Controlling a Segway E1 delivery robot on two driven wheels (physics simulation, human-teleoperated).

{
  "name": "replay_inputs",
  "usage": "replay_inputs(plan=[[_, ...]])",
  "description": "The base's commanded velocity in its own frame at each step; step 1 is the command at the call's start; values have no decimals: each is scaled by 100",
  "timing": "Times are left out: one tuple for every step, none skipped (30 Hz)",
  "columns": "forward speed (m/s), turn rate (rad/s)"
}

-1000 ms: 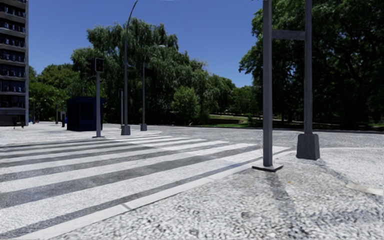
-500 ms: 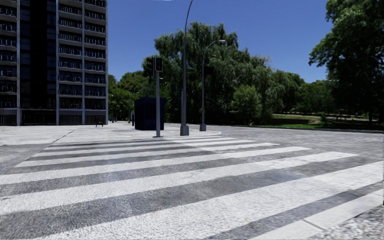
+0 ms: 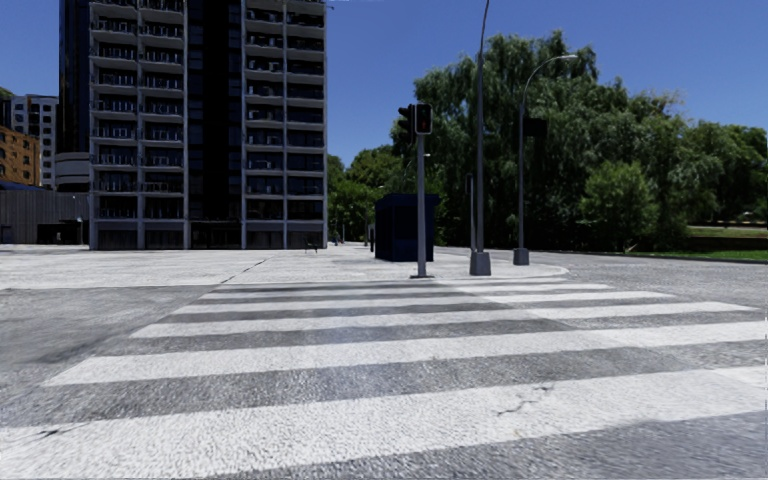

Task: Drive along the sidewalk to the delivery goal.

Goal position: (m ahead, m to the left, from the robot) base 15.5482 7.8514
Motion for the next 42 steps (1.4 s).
replay_inputs(plan=[[155, 63], [155, 61], [154, 60], [151, 55], [145, 51], [140, 50], [140, 50], [136, 49], [135, 49], [135, 49], [135, 49], [135, 43], [135, 25], [135, 25], [135, 12], [135, 8], [135, 7], [135, 6], [135, 6], [135, 6], [135, 6], [135, 7], [135, 8], [135, 8], [135, 8], [135, 8], [135, 8], [135, 17], [135, 17], [135, 28], [134, 34], [134, 36], [134, 36], [134, 36], [134, 36], [134, 36], [134, 36], [134, 36], [140, 36], [200, 37], [200, 38], [200, 39]])
